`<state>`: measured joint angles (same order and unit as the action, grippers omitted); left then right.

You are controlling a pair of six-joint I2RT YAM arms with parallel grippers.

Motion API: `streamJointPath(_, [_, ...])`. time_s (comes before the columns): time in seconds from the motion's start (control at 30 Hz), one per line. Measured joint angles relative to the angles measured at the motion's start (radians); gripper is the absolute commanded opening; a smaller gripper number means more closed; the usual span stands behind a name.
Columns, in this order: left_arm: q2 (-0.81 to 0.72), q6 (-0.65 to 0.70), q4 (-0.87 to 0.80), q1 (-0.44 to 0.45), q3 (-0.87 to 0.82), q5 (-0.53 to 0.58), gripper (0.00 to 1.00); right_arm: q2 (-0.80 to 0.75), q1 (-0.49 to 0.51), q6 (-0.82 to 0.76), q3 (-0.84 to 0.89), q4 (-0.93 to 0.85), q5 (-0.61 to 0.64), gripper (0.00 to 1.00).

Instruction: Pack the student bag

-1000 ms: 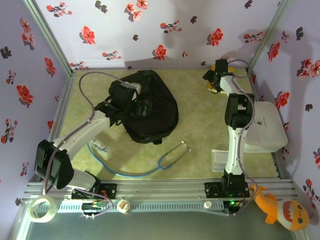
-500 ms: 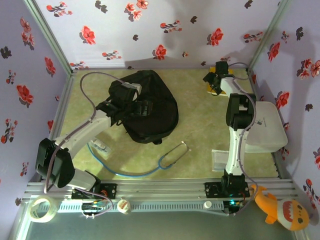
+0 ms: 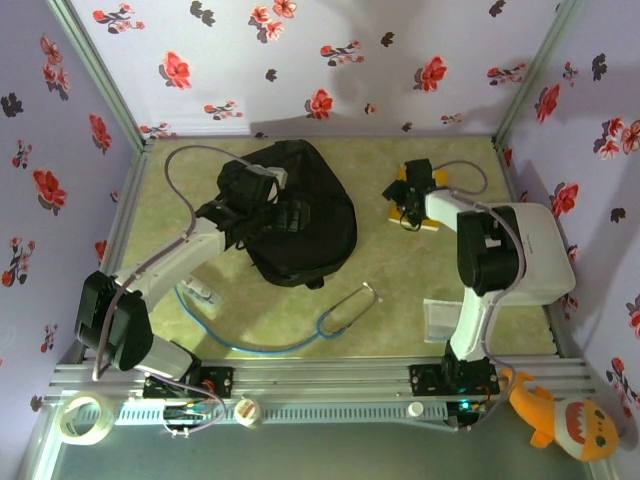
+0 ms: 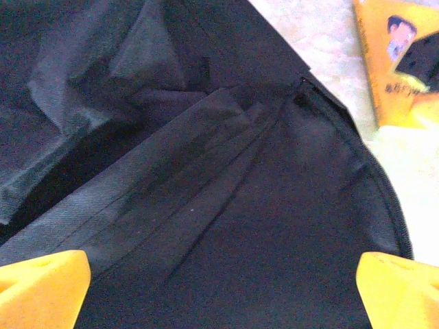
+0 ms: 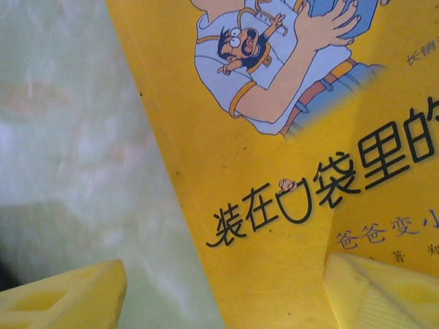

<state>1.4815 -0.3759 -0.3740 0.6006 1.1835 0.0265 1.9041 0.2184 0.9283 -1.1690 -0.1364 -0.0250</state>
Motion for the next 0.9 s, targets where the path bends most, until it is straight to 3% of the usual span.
streamJointPath(0.2, [0.049,-0.042,0.018,0.000,0.047,-0.076,1.00,-0.232,0.158,0.148,0.299,0.080,0.066,0.74])
streamJointPath(0.4, [0.136,-0.045,0.022,0.059,0.154,-0.142,1.00,-0.351,0.201,0.134,0.328,-0.093,0.076,0.76])
streamJointPath(0.53, [0.229,-0.072,0.023,0.131,0.262,-0.168,0.99,-0.473,0.168,0.059,0.302,-0.209,0.123,0.77])
streamJointPath(0.63, [0.299,-0.114,0.020,0.172,0.319,-0.179,0.94,-0.530,0.089,-0.027,0.276,-0.244,0.118,0.74])
streamJointPath(0.9, [0.533,-0.185,-0.053,0.275,0.544,-0.176,0.87,-0.457,-0.076,-0.242,0.242,-0.339,0.070,0.64])
